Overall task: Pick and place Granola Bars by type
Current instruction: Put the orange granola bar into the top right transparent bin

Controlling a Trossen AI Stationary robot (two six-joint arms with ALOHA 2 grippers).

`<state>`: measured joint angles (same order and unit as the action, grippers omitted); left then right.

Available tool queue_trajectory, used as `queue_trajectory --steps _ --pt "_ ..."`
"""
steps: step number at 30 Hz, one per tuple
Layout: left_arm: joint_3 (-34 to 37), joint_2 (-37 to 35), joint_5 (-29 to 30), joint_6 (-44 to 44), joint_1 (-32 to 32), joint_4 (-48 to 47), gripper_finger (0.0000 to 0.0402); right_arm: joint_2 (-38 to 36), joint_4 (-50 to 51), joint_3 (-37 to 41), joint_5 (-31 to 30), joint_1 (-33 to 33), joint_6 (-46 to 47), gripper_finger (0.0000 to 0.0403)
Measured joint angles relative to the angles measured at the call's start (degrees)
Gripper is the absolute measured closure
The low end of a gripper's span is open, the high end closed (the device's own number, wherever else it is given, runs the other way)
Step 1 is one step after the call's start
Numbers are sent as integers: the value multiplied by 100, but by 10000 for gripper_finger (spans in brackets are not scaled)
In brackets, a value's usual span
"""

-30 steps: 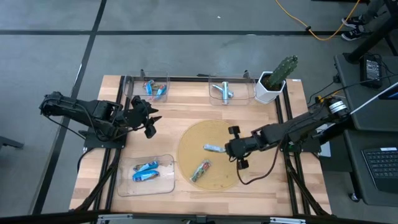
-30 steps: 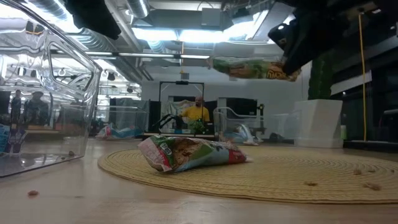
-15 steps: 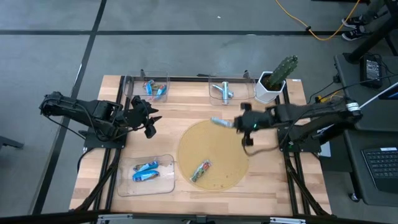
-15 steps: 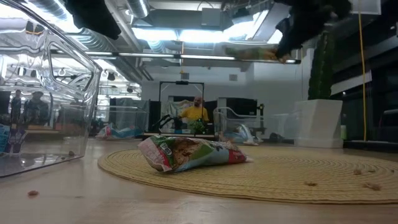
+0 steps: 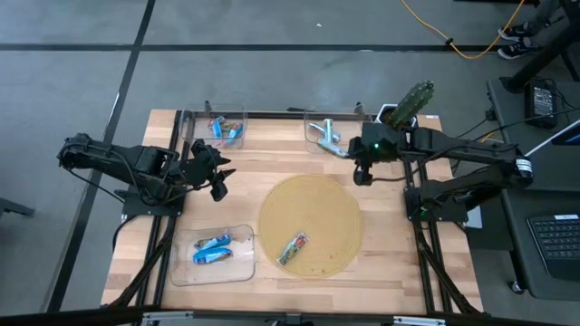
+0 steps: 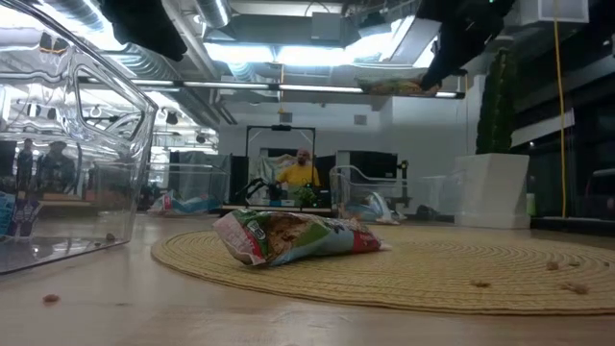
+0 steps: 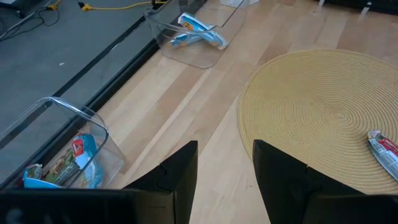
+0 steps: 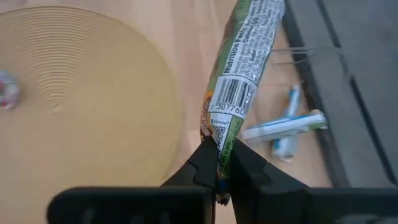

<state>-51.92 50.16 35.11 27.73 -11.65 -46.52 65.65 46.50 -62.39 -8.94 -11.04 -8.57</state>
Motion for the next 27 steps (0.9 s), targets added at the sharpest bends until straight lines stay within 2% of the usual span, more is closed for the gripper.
queue_trajectory --steps 6,12,19,27 --pt "0 1 6 0 -1 0 256 -1 -13 -125 17 -626 -376 367" --pt "0 1 9 -72 -1 0 256 -7 -48 -337 562 -1082 -506 379" --pt "0 1 9 -92 1 0 256 54 -60 -202 570 -1483 -882 366" --pt "0 166 -35 -57 -1 0 256 576 -965 157 757 -2243 -1447 380"
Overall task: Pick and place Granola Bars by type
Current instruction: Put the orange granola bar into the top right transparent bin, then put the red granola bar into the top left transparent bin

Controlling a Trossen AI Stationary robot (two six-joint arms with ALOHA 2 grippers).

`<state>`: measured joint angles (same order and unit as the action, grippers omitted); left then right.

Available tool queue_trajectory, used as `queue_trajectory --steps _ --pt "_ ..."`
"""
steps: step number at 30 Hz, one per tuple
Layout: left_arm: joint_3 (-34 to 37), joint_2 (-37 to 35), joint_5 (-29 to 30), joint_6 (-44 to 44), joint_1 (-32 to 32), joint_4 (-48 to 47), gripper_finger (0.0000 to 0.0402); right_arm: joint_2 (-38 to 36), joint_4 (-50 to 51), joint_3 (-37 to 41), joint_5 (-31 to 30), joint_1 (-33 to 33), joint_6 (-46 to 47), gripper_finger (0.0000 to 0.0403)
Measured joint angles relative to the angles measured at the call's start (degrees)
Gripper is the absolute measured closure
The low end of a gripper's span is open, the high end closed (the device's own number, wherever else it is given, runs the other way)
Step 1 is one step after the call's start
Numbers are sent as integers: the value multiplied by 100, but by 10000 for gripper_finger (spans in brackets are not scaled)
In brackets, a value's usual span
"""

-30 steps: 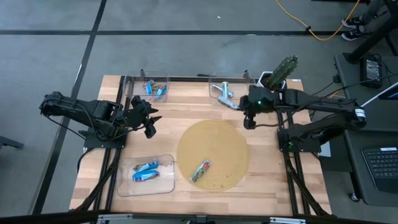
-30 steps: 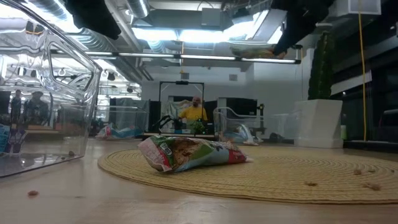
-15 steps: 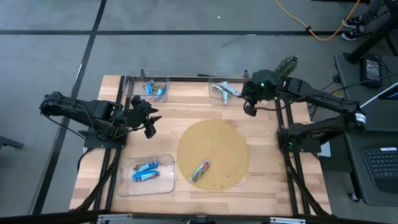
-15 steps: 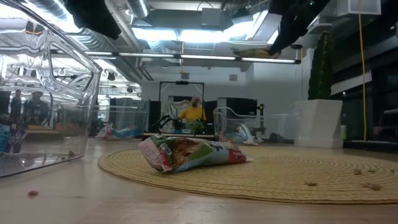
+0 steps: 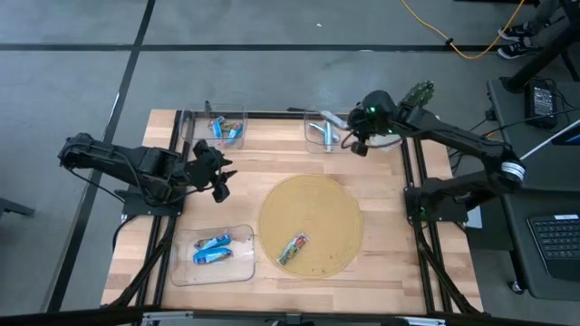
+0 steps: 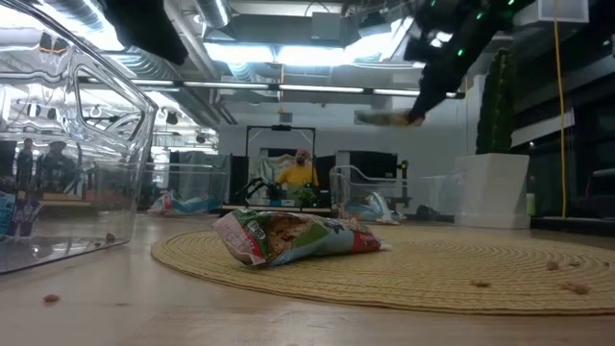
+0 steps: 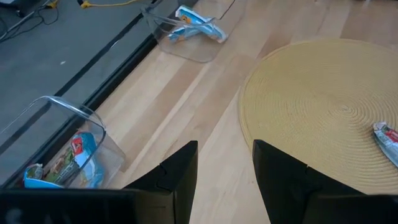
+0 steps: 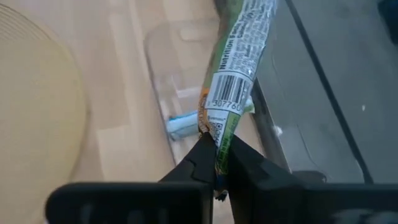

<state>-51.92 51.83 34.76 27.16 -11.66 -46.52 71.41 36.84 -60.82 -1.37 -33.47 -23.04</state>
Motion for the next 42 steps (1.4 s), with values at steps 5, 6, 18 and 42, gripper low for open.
queue_trajectory --steps 5,6,18,42 --pt "0 139 -83 -71 2 0 256 559 5 0 9 -422 -254 360" --pt "0 163 -132 -76 2 0 256 670 19 2 9 -490 -276 359" --pt "0 274 -179 -89 0 0 256 1699 -125 2 155 -1099 -285 364" --pt "0 274 -181 -90 0 0 256 2139 -197 2 361 -1343 -267 262"
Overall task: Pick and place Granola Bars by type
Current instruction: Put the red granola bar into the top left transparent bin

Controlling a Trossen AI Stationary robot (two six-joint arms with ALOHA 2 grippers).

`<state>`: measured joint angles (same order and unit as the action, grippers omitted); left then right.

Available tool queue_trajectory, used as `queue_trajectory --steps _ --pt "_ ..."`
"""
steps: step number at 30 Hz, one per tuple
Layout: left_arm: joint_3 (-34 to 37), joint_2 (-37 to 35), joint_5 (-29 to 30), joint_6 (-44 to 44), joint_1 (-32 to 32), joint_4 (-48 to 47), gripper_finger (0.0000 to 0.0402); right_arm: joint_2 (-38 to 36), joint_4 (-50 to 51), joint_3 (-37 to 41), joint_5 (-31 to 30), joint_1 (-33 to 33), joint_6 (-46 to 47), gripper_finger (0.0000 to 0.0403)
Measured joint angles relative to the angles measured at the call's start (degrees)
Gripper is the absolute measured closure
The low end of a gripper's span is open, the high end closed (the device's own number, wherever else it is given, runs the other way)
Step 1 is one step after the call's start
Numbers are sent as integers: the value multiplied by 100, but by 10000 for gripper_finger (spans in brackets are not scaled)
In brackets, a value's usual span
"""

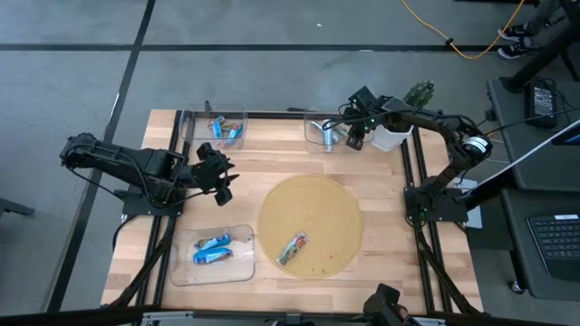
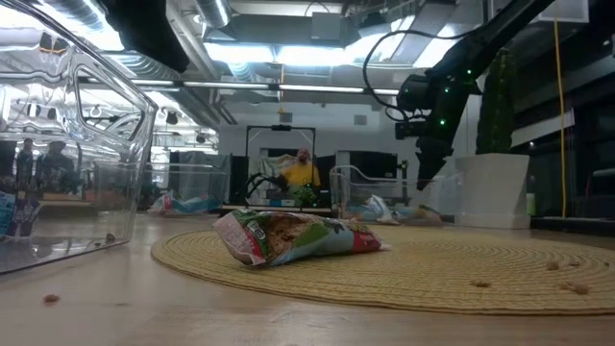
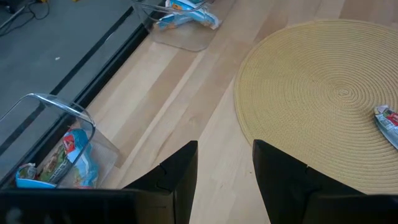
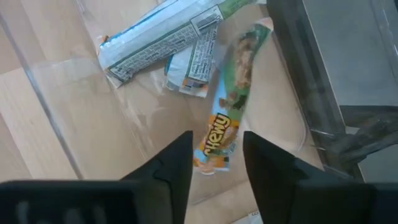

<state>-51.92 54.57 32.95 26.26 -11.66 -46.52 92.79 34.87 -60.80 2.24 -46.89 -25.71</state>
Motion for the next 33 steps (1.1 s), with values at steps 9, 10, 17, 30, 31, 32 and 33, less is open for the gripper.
queue_trajectory --steps 9,10,17,30,31,32,33 --pt "0 0 0 -2 0 0 256 -266 -26 -2 -2 276 11 238" --pt "0 0 0 -2 0 0 256 -339 -26 -2 58 389 11 238" --pt "0 0 0 -2 1 0 256 -841 54 -4 538 1631 7 238" --pt "0 -2 -2 59 0 0 256 -818 134 -4 486 5327 -692 238" --pt "0 -2 -2 59 2 0 256 -786 38 -4 387 5543 -659 238" --pt "0 -2 -2 59 0 1 256 -747 -80 -4 325 5752 -612 238" --pt "0 -2 -2 66 1 0 256 -710 -176 -6 300 5921 -603 238"
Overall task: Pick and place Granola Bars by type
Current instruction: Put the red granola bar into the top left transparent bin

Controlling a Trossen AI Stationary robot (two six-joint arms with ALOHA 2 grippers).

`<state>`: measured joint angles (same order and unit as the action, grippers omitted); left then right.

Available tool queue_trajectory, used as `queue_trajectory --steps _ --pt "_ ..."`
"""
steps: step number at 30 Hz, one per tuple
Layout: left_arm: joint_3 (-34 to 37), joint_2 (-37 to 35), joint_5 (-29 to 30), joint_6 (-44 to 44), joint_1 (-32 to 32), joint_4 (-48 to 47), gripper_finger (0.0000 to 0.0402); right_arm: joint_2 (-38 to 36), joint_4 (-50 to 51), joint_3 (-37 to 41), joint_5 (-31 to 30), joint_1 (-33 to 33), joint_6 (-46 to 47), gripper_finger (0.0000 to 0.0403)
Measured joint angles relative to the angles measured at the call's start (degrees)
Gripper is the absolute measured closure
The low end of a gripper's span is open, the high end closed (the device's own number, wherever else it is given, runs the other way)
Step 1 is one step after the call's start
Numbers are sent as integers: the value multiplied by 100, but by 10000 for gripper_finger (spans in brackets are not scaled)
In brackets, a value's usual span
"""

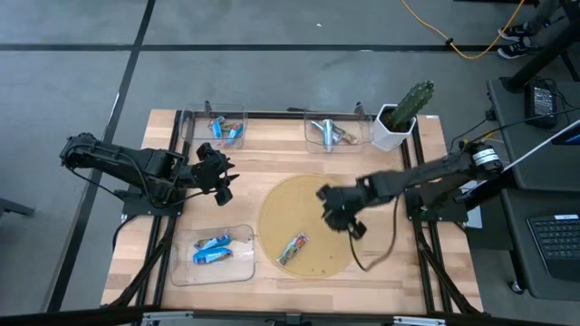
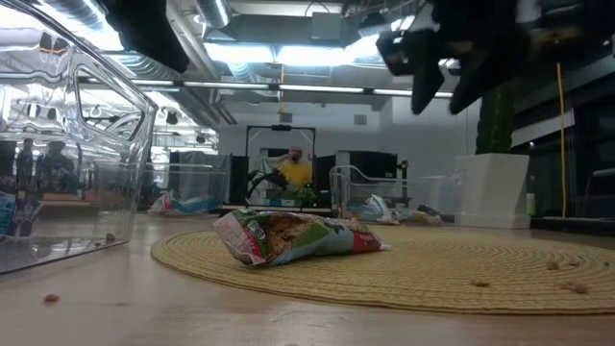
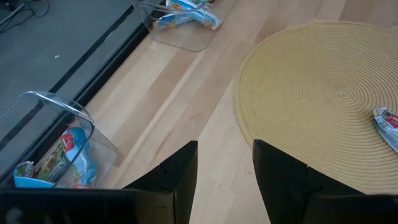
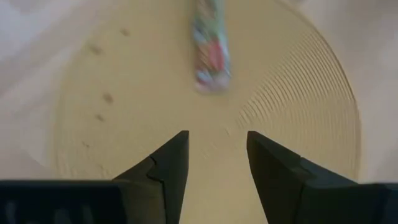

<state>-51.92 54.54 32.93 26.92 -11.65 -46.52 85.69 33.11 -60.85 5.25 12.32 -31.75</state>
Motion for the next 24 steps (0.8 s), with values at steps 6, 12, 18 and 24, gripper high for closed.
queue_trajectory --steps 6,12,18,24 --pt "0 0 -1 42 0 2 256 315 -626 1 43 631 -61 237" --pt "0 0 -2 39 0 2 256 683 -1043 1 40 708 -140 205" --pt "0 0 -2 19 2 2 256 1127 -1570 1 37 707 -160 125" --pt "0 0 -2 -2 -1 2 256 1579 -2196 1 25 701 -717 94"
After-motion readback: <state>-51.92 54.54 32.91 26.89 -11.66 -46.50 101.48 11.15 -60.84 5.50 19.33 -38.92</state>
